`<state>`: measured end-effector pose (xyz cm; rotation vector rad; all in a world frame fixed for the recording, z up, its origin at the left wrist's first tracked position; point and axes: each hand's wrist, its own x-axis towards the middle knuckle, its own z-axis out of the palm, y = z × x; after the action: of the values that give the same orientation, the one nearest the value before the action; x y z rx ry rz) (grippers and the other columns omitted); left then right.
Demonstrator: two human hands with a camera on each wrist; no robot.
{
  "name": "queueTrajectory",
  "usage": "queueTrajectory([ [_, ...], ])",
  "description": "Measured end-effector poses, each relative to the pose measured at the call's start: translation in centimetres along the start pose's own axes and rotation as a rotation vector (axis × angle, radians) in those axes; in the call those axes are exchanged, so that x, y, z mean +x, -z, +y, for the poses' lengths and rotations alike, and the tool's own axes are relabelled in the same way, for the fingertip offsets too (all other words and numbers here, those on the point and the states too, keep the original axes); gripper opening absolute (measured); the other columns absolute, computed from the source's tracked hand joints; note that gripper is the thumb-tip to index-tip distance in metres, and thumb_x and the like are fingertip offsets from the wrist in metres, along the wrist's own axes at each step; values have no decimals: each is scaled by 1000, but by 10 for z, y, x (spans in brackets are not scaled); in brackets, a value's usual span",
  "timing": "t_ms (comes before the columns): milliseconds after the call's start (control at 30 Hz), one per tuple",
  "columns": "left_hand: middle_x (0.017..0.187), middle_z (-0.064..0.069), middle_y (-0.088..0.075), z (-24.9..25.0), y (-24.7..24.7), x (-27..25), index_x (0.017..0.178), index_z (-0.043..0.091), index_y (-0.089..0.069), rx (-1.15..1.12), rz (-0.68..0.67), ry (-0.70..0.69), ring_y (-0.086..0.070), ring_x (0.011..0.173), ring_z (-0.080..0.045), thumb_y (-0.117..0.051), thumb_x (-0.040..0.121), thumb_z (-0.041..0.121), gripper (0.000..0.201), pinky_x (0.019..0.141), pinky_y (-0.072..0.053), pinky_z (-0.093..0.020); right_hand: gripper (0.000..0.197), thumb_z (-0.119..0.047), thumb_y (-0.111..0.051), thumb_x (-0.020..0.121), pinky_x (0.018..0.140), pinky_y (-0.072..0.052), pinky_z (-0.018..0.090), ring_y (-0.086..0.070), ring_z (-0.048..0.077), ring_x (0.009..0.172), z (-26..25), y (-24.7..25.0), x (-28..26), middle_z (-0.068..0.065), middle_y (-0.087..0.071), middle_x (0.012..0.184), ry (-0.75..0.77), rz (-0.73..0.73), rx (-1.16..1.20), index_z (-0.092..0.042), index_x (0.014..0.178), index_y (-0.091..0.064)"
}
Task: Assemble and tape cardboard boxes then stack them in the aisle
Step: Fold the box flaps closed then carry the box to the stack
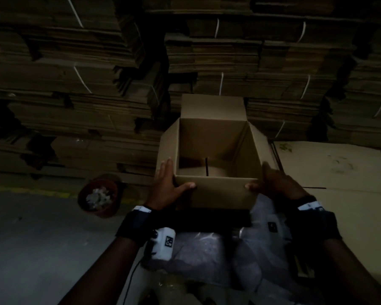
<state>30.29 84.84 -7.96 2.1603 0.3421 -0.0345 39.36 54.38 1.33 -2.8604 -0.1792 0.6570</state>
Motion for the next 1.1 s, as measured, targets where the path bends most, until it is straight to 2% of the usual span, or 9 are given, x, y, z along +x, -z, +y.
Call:
queueTrajectory([
  [133, 169, -6, 3, 11, -13, -8, 161, 26, -5, 43, 66, -14, 4, 156, -23, -67, 76, 75, 116, 124, -7, -42, 68, -41, -62, 97, 109, -30, 65, -38, 35, 139, -51, 12, -9, 11, -41, 151, 91, 91, -236, -23, 154, -29],
  [200, 169, -6, 1, 7, -10, -15, 161, 26, -12, 84, 114, -28, 4, 155, -23, -64, 82, 71, 105, 123, -5, -44, 54, -39, -58, 100, 106, -39, 56, -51, 33, 129, -80, 8, -10, 10, -55, 140, 244, 74, -195, -27, 149, -39],
  [300, 169, -11, -3, -10, -3, -31, 158, 20, -24, 40, 280, -41, 4, 155, -26, -56, 80, 77, 102, 124, -5, -49, 33, -31, -56, 103, 81, -43, 30, -65, 30, 105, -120, -8, -9, 13, -69, 119, 460, 31, -45, -19, 133, -59],
  [400, 168, -14, -5, -27, -4, -54, 159, 10, -18, -146, 480, 52, -1, 155, -28, -60, 87, 67, 101, 124, -14, -48, 22, -33, -57, 102, 68, -38, 31, -61, 20, 80, -147, -28, -6, 5, -69, 88, 600, 32, 18, -22, 83, -61],
  [467, 166, -16, -13, -37, -14, -69, 159, 8, -14, -289, 522, 124, -15, 153, -30, -60, 88, 65, 102, 123, -22, -48, 30, -43, -58, 97, 64, -44, 36, -60, 15, 70, -154, -41, -2, -3, -64, 73, 619, 29, 35, -22, 75, -61],
  [667, 159, -10, -35, -32, -35, -69, 156, 13, -27, -340, 293, 149, -38, 143, -28, -55, 94, 59, 82, 115, -35, -43, 32, -38, -59, 90, 67, -51, 43, -64, 19, 70, -147, -43, 3, 4, -70, 74, 674, 75, 127, -10, 81, -71],
  [833, 128, -6, -64, 7, -23, -33, 122, 23, -56, -316, 152, 46, -60, 120, -27, -48, 84, 80, 69, 100, -50, -42, 16, -16, -63, 100, 74, -53, 35, -71, 14, 85, -130, -7, -12, -3, -77, 92, 709, 70, 272, -14, 103, -78],
  [967, 157, 1, -41, 24, -24, -17, 150, 35, -36, -219, 136, -105, -37, 145, -20, -41, 74, 91, 94, 119, -31, -43, 40, -4, -57, 102, 53, -37, 10, -53, -7, 51, -114, 27, -39, -23, -61, 55, 723, 102, 419, -33, 76, -67],
  [1100, 167, 5, -18, 22, -20, -20, 157, 35, -25, -82, 75, -167, -15, 153, -15, -44, 69, 91, 106, 124, -20, -42, 33, -6, -58, 101, 47, -32, 23, -41, 8, 46, -82, 47, -44, -5, -50, 52, 664, 221, 531, -13, 71, -69],
])
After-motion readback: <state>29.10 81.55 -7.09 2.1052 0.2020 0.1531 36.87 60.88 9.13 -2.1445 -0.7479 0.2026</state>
